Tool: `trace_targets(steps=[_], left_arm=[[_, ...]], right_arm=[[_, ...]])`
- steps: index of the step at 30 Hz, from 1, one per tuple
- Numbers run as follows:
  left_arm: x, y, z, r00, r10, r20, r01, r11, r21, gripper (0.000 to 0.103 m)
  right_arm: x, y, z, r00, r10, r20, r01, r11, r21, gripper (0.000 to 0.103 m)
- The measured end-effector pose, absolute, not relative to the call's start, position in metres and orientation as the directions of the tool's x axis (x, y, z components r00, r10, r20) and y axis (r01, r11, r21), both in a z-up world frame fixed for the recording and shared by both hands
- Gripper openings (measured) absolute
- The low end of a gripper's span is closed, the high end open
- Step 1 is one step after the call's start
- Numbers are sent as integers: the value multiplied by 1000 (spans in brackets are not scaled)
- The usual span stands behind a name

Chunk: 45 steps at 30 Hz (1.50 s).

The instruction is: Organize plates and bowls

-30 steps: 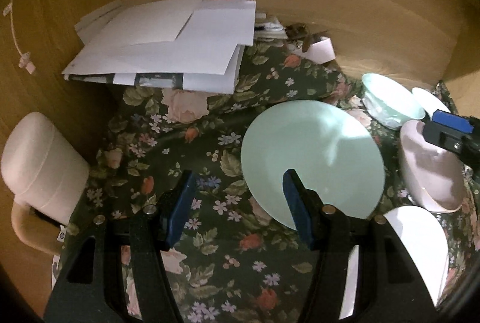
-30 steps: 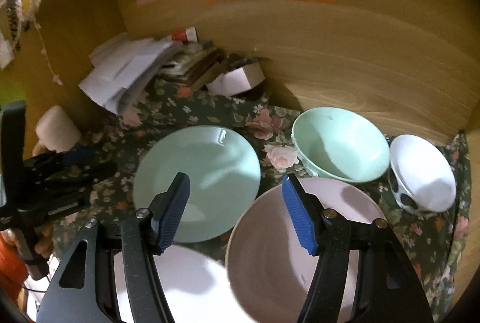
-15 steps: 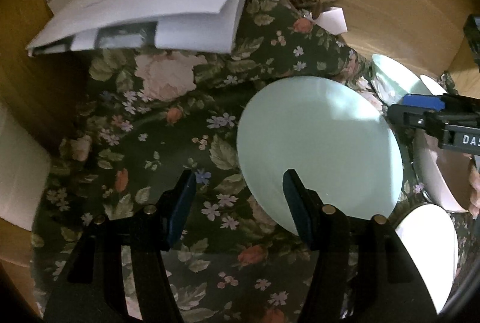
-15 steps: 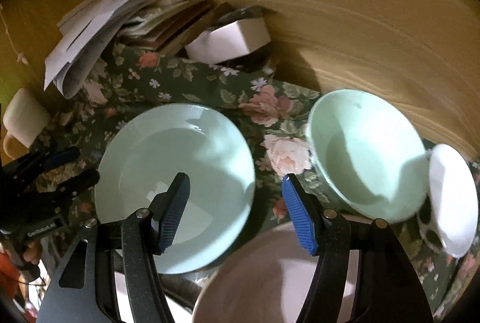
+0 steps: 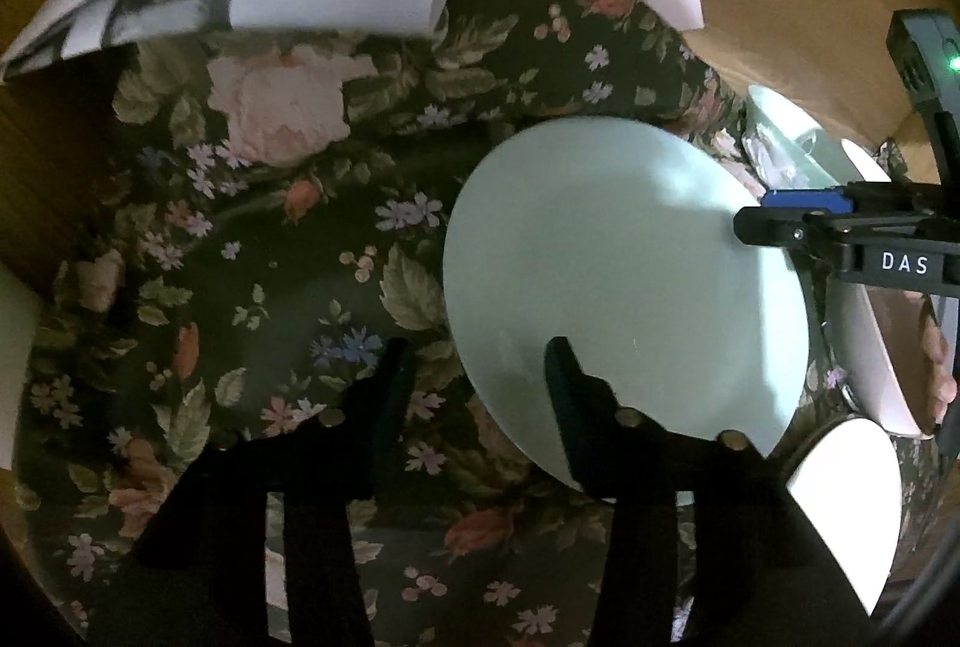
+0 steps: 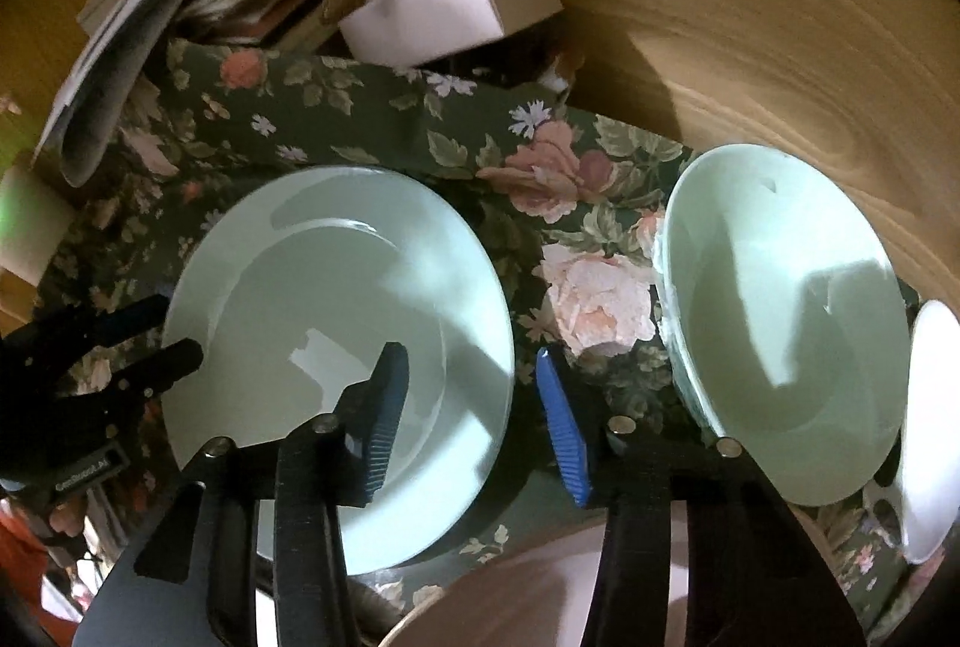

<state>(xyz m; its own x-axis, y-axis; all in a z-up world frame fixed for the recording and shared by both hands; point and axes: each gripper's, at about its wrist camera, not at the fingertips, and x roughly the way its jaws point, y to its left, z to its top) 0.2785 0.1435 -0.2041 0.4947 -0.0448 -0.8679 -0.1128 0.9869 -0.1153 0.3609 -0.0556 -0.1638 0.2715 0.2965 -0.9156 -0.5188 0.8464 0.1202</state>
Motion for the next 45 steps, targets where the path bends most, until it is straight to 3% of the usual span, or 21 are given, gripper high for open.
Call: trace_targets(steps=[7, 30, 45], left_arm=[[282, 131, -208, 496, -56, -866, -79, 991, -110, 31], [235, 188, -207, 494, 48, -868, -187, 981, -52, 30], [228, 201, -203, 478, -12, -878, -165, 981, -103, 30]], right_arm=[[368, -45, -174, 227, 280, -933, -525, 842, 125, 33], [293, 30, -172, 179, 380, -908, -588, 781, 211, 32], [287, 34, -185, 218, 411, -885, -564, 793, 230, 34]])
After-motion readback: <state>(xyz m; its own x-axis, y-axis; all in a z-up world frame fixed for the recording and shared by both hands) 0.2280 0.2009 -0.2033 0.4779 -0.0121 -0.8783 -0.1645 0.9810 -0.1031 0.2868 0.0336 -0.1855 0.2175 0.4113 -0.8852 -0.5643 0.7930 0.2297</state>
